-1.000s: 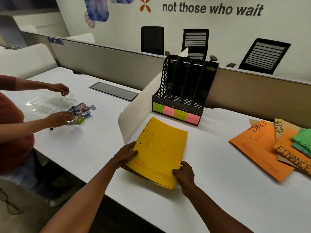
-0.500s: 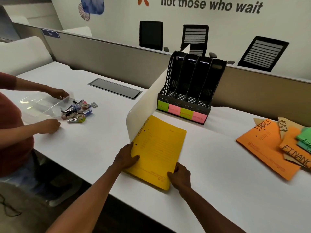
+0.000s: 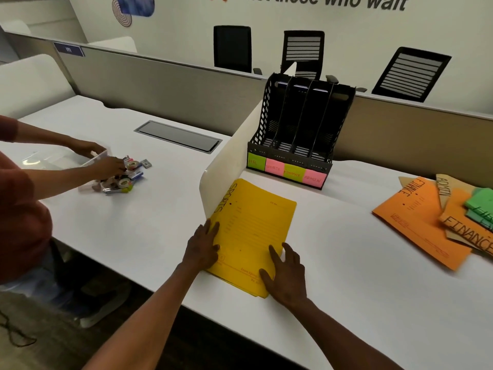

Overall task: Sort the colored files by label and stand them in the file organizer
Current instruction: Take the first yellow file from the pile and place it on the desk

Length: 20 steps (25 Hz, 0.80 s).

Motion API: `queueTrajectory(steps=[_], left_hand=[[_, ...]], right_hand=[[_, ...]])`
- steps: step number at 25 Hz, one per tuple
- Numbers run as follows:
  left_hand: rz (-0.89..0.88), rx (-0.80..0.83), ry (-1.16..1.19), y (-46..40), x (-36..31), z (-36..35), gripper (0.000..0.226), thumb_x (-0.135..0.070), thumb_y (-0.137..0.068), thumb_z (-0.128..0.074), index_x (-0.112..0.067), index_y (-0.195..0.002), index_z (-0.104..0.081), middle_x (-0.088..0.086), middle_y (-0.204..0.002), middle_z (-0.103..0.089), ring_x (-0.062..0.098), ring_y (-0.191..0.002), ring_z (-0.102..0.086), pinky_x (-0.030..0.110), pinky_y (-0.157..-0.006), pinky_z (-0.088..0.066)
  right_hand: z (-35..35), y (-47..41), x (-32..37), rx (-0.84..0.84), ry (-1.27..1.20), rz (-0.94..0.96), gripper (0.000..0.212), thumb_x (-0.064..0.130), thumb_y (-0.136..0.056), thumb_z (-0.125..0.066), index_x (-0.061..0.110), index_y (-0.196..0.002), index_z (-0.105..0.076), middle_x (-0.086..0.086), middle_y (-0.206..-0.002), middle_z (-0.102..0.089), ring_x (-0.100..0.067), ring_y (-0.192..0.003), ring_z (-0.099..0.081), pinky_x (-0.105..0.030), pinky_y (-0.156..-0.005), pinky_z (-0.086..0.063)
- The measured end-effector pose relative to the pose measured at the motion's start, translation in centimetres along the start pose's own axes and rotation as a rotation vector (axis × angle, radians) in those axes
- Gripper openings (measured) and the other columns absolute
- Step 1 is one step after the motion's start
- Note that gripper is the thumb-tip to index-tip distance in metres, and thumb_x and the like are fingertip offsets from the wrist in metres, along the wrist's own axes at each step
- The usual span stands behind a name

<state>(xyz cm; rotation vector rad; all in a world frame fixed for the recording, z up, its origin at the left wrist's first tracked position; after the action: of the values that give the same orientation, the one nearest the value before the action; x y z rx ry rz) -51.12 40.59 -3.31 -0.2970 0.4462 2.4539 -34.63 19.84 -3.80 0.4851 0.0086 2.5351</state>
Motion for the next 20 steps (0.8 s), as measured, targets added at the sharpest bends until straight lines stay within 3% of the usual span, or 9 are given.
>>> queueTrajectory(steps=[3,5,11,16,20], left_hand=[[-0.056,0.068,-0.171,0.0,-1.2,-0.9,0.070,-0.032,-0.099,-0.047,-0.023,-0.158,-0.009,0.006,-0.166,0.000,0.034,-0.152,-0.004,0.051,-0.120,-0.022],[-0.033,0.075,-0.180,0.0,-1.4,-1.2,0.072,-0.031,-0.098,-0.048,-0.023,-0.158,-0.009,0.006,-0.166,0.001,0.034,-0.152,-0.002,0.054,-0.121,-0.018],[-0.046,0.000,-0.124,0.3,-3.0,-1.3,0.072,-0.033,-0.098,-0.048,-0.020,-0.158,-0.010,0.010,-0.166,0.001,0.035,-0.152,0.001,0.054,-0.122,-0.013],[-0.210,-0.110,-0.001,0.7,-7.1,-1.8,0.075,-0.053,-0.095,-0.040,-0.021,-0.158,-0.012,0.010,-0.166,-0.001,0.031,-0.153,0.006,0.048,-0.123,-0.006],[-0.355,-0.164,0.016,0.4,-13.8,-2.4,0.073,-0.046,-0.098,-0.048,-0.023,-0.158,-0.012,0.008,-0.166,-0.004,0.028,-0.153,0.007,0.045,-0.123,-0.003]], right_hand=[[-0.5,0.6,-0.4,0.136,0.109,0.154,0.094,0.084,-0.079,-0.004,0.033,-0.155,-0.023,-0.007,-0.164,-0.014,-0.033,-0.150,-0.012,-0.052,-0.116,-0.022],[-0.5,0.6,-0.6,0.146,0.098,0.173,0.100,0.086,-0.073,0.000,0.033,-0.155,-0.020,-0.005,-0.165,-0.009,-0.031,-0.152,-0.006,-0.051,-0.118,-0.017],[0.7,0.2,-1.7,0.107,-0.017,0.144,0.102,0.088,-0.072,-0.009,0.031,-0.156,-0.018,-0.004,-0.165,-0.009,-0.026,-0.151,-0.012,-0.044,-0.119,-0.019],[3.1,-0.8,-4.6,-0.008,-0.078,0.076,0.101,0.088,-0.075,-0.015,0.029,-0.157,-0.016,-0.006,-0.164,-0.012,-0.026,-0.150,-0.014,-0.043,-0.118,-0.019],[5.5,-1.0,-7.6,-0.141,-0.054,-0.007,0.086,0.073,-0.088,-0.040,0.026,-0.157,-0.018,-0.009,-0.164,-0.016,-0.028,-0.151,-0.014,-0.045,-0.117,-0.021]])
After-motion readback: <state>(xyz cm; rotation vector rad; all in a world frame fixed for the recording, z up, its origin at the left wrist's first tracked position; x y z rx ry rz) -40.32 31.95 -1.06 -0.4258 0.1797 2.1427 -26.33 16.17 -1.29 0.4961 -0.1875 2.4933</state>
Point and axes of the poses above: each hand's wrist, its own y-axis away from the middle knuckle, its own z-axis out of the back of the hand, x = y × z, the point moved 3 cm from there along -y, towards the middle knuckle
